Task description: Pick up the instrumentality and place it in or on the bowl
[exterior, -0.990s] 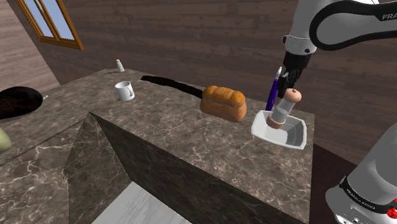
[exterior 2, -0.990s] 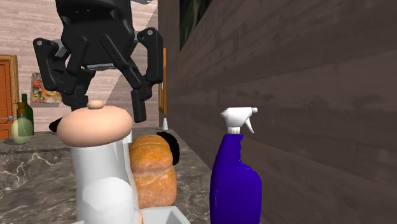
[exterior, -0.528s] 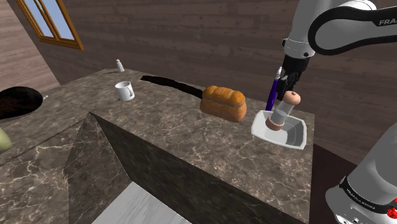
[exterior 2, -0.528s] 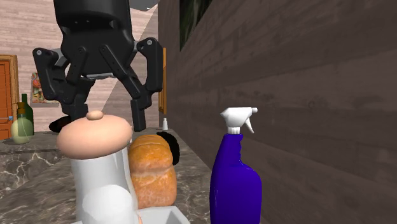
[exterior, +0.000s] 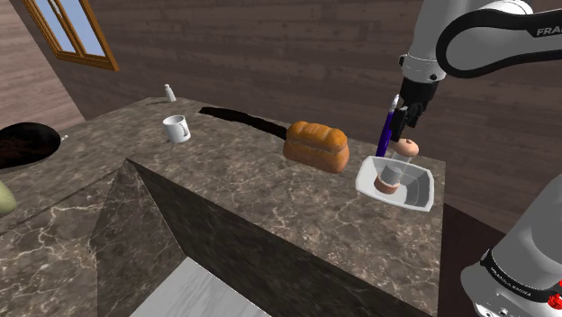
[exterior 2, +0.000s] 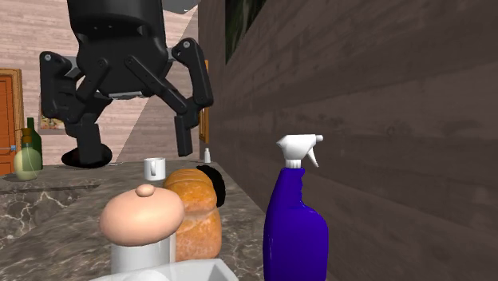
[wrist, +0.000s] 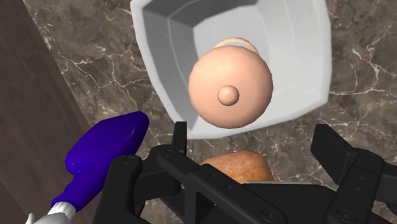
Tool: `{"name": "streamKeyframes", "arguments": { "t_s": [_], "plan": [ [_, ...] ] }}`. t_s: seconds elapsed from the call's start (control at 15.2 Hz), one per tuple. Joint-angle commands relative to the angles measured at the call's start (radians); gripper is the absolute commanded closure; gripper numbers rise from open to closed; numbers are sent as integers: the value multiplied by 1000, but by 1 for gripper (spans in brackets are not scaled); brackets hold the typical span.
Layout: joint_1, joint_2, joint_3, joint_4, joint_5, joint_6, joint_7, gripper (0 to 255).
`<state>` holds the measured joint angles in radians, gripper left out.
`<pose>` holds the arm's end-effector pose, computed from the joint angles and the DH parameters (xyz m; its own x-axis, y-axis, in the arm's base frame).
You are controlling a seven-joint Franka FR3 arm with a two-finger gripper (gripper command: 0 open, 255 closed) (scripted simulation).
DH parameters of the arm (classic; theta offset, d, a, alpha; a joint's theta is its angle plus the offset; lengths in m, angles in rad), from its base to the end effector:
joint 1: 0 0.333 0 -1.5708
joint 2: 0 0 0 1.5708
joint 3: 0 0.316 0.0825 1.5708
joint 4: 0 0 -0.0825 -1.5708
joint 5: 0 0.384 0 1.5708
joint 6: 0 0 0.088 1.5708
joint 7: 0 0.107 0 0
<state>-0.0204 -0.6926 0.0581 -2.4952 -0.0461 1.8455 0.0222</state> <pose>0.3469 0.0116 0.5176 0.9989 0.0162 0.0431 0.0127 -0.9966 0.0809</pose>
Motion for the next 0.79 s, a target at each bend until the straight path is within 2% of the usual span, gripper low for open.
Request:
{"name": "streamKeyframes", "arguments": {
  "t_s": [0.0,0.2,0.73],
  "plan": [
    [1,-2,1,32,1,-34,0,0],
    [2,0,5,127,4,-127,-1,0],
    [2,0,5,127,4,-127,-1,0]
  ]
}}
